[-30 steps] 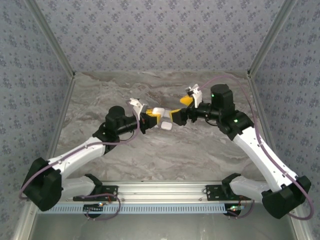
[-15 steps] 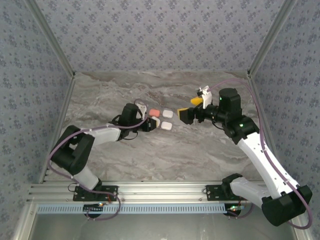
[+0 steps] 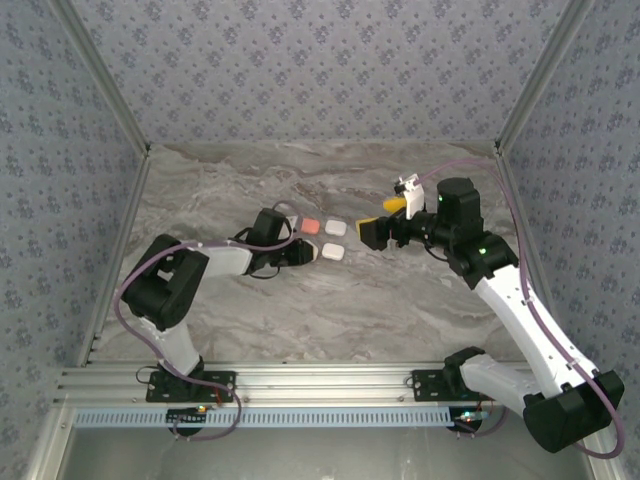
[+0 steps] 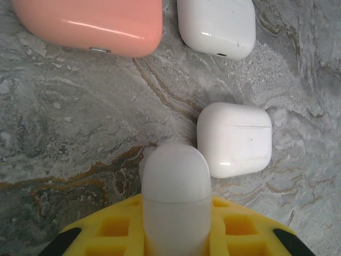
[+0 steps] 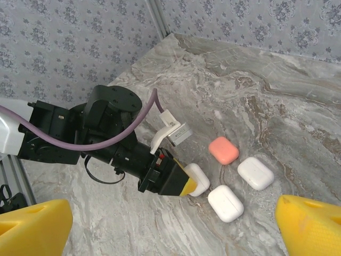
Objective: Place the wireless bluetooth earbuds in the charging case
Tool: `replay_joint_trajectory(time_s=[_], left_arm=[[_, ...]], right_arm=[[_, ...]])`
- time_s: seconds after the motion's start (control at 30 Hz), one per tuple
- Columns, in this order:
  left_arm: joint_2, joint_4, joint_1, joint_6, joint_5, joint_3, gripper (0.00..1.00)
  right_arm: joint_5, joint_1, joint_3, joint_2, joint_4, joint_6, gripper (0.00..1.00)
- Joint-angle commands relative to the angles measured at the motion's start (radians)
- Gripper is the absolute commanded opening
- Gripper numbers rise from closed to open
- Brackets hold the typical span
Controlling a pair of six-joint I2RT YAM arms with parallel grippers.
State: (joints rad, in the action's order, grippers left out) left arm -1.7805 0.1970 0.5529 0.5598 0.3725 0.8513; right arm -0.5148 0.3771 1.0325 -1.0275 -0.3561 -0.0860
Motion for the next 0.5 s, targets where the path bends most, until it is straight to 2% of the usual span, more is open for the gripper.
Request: replay_joint_trajectory(time_s=[0.0,0.3,0.47], left_arm=[[-0.022,-0.015,-0.007,0.007,-0.022,0.026,0.16],[0.012,-0.08,-0.009,-0.041,-0.085,0.035,0.39],[0.046,-0.129,-0.013,-0.081,-0.109,0.052,0.57]], right_arm=[[0.014,-0.007,-0.002,0.016,-0.025,0.011,1.0],[0.074,-0.021,0.033,0.023,-0.095,0.033,1.0],[0.1,-0.048,0.034,0.048,-0.127,0.047,1.0]])
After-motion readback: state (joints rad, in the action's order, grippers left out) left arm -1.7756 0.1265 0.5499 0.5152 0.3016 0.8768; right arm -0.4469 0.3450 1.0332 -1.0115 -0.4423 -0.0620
